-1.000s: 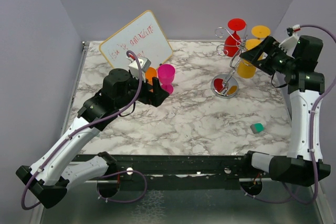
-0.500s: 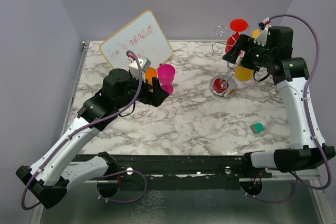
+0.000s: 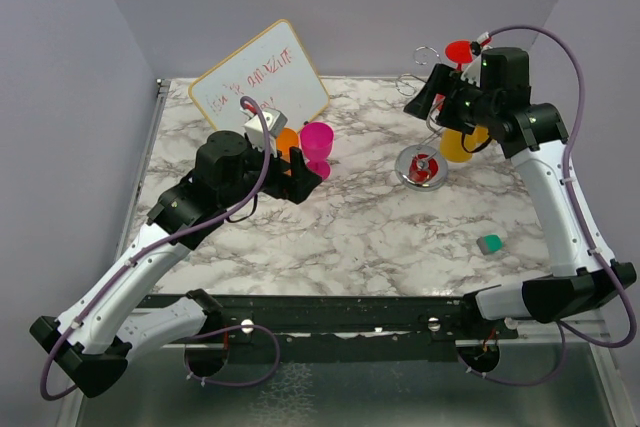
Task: Take the wine glass off the wine glass rack
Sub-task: Adjust the wine rack at the center of the board, then pick up the wine glass from the wine rack.
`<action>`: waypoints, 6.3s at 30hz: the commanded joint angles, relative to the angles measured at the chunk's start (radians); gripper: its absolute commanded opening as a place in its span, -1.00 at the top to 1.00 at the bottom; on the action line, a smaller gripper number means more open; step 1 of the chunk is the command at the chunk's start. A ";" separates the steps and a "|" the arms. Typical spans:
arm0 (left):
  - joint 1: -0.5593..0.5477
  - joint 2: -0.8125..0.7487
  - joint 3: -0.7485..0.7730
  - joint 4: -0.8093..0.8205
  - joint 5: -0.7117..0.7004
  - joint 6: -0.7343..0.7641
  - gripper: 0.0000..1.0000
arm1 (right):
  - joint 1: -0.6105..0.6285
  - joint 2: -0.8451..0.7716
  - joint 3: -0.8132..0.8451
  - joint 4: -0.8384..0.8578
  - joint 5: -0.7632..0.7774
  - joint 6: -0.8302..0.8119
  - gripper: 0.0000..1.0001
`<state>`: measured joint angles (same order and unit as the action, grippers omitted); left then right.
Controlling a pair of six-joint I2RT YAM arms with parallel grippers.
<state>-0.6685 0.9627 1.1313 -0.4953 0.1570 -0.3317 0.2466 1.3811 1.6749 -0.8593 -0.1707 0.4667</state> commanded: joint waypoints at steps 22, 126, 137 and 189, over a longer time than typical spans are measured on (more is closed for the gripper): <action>0.005 -0.015 -0.009 -0.009 -0.021 0.003 -0.70 | 0.016 -0.250 -0.005 0.007 -0.001 0.011 -0.82; 0.005 -0.042 0.005 -0.077 -0.074 0.022 -0.70 | -0.699 -0.195 -0.417 0.659 -0.674 0.545 0.99; 0.005 -0.046 0.001 -0.082 -0.081 0.025 -0.70 | -0.704 -0.256 -0.333 0.456 -0.560 0.408 0.99; 0.006 -0.094 -0.009 -0.106 -0.071 0.007 -0.70 | -0.474 -0.572 -0.443 0.418 -0.857 0.342 0.99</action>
<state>-0.6685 0.8558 1.1160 -0.5865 0.0971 -0.3058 -0.2733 0.7650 1.2465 -0.5896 -0.8181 0.7967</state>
